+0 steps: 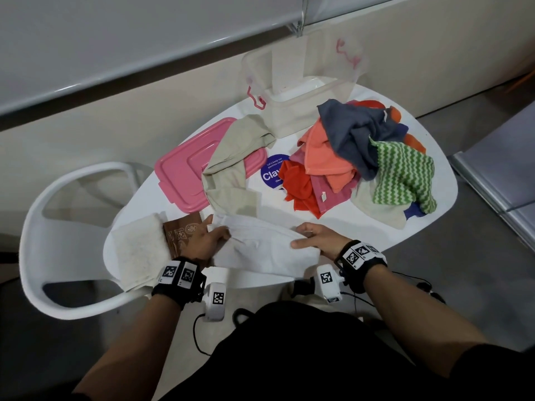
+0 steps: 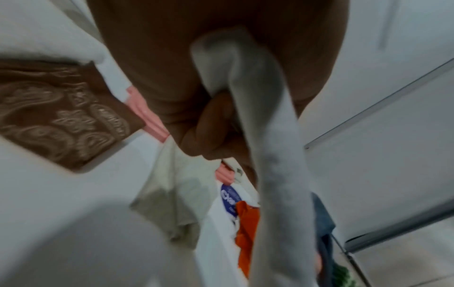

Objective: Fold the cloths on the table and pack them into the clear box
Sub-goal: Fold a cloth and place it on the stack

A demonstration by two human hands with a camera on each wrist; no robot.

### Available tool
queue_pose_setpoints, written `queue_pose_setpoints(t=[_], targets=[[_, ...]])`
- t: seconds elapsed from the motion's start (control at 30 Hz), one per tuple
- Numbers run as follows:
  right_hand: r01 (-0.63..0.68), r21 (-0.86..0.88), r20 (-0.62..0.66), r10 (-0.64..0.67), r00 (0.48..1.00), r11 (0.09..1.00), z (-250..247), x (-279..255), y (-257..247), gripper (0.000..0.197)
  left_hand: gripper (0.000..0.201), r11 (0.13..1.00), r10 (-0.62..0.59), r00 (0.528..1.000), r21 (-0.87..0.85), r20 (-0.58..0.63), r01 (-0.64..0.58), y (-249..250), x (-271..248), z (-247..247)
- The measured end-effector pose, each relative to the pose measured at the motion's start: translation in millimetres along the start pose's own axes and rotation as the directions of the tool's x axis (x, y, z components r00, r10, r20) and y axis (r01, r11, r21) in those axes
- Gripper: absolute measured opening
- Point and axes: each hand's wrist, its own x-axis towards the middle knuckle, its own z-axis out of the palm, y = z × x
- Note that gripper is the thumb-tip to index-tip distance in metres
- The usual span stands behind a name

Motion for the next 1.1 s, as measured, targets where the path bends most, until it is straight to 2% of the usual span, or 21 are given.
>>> queue_pose_setpoints(t=[0.07, 0.13, 0.17, 0.23, 0.27, 0.3, 0.33, 0.4, 0.47, 0.53, 0.57, 0.63, 0.7, 0.77, 0.83, 0.9, 0.93, 0.97, 1.03, 1.1], targets=[[0.089, 0.068, -0.128, -0.080, 0.989, 0.994, -6, 2, 0, 0.054, 0.017, 0.999, -0.035, 0.999, 0.001, -0.032, 0.035, -19, 5, 3], [0.129, 0.111, -0.298, -0.091, 0.950, 0.985, -12, 7, -2, 0.053, 0.023, 0.992, -0.086, 0.993, 0.080, -0.085, 0.093, -44, 14, 5], [0.127, 0.054, -0.411, -0.094, 0.907, 0.990, -13, 9, -3, 0.047, 0.035, 0.972, -0.119, 0.985, 0.190, -0.125, 0.141, -56, 18, 6], [0.074, -0.160, -0.612, -0.158, 0.775, 0.984, -16, 13, -3, 0.032, 0.055, 0.887, -0.166, 0.968, 0.400, -0.186, 0.229, -75, 18, 11], [0.039, -0.257, -0.658, -0.205, 0.725, 0.966, -15, 13, -2, 0.027, 0.057, 0.855, -0.178, 0.959, 0.448, -0.220, 0.262, -80, 16, 15], [0.027, -0.320, -0.664, -0.244, 0.707, 0.947, -12, 11, -1, 0.022, 0.057, 0.842, -0.189, 0.952, 0.459, -0.242, 0.284, -86, 14, 18], [0.033, -0.354, -0.635, -0.266, 0.725, 0.935, -7, 9, 2, 0.018, 0.057, 0.842, -0.196, 0.947, 0.452, -0.253, 0.295, -87, 11, 21], [0.063, -0.425, -0.470, -0.280, 0.837, 0.903, 3, 7, 11, 0.016, 0.052, 0.846, -0.196, 0.945, 0.442, -0.263, 0.298, -90, 13, 20], [0.061, -0.534, -0.241, -0.222, 0.945, 0.843, 13, 6, 23, 0.028, 0.045, 0.851, -0.172, 0.937, 0.432, -0.305, 0.297, -91, 15, 19], [0.015, -0.619, -0.115, -0.109, 0.987, 0.786, 20, 10, 34, 0.048, 0.035, 0.875, -0.108, 0.948, 0.424, -0.300, 0.234, -86, 14, 20], [-0.008, -0.642, -0.113, -0.085, 0.990, 0.766, 22, 13, 37, 0.050, 0.030, 0.888, -0.067, 0.962, 0.423, -0.266, 0.179, -83, 14, 21], [-0.035, -0.644, -0.138, -0.071, 0.988, 0.764, 26, 18, 36, 0.043, 0.028, 0.904, -0.009, 0.985, 0.419, -0.170, 0.081, -71, 12, 30], [-0.104, -0.511, -0.167, 0.020, 0.986, 0.853, 28, 16, 25, 0.047, 0.032, 0.920, 0.021, 0.996, 0.391, -0.092, 0.017, -56, 9, 45], [-0.161, -0.295, -0.187, 0.108, 0.976, 0.942, 27, 13, 16, 0.066, 0.036, 0.960, 0.002, 1.000, 0.280, 0.002, -0.002, -44, 7, 66], [-0.152, -0.109, -0.185, 0.131, 0.974, 0.982, 23, 14, 17, 0.082, 0.037, 0.997, -0.030, 0.977, 0.069, 0.210, 0.015, -33, 3, 87], [-0.162, 0.100, -0.189, 0.179, 0.965, 0.982, 17, 20, 25, 0.089, 0.035, 0.999, -0.032, 0.924, 0.019, 0.381, 0.027, -29, 3, 97], [-0.150, 0.141, -0.192, 0.175, 0.966, 0.979, 16, 19, 27, 0.081, 0.033, 0.999, -0.028, 0.916, 0.051, 0.401, 0.008, -29, 5, 100], [-0.122, 0.104, -0.194, 0.140, 0.971, 0.987, 15, 17, 29, 0.068, 0.030, 0.995, -0.022, 0.930, 0.097, 0.368, -0.015, -33, 9, 99], [-0.078, -0.134, -0.257, 0.041, 0.965, 0.988, 10, 17, 32, 0.050, 0.027, 0.962, 0.041, 0.978, 0.255, 0.206, -0.094, -45, 18, 93], [-0.050, -0.349, -0.292, -0.058, 0.955, 0.936, 7, 18, 35, 0.045, 0.021, 0.900, 0.129, 0.990, 0.412, 0.056, -0.141, -59, 23, 83]])
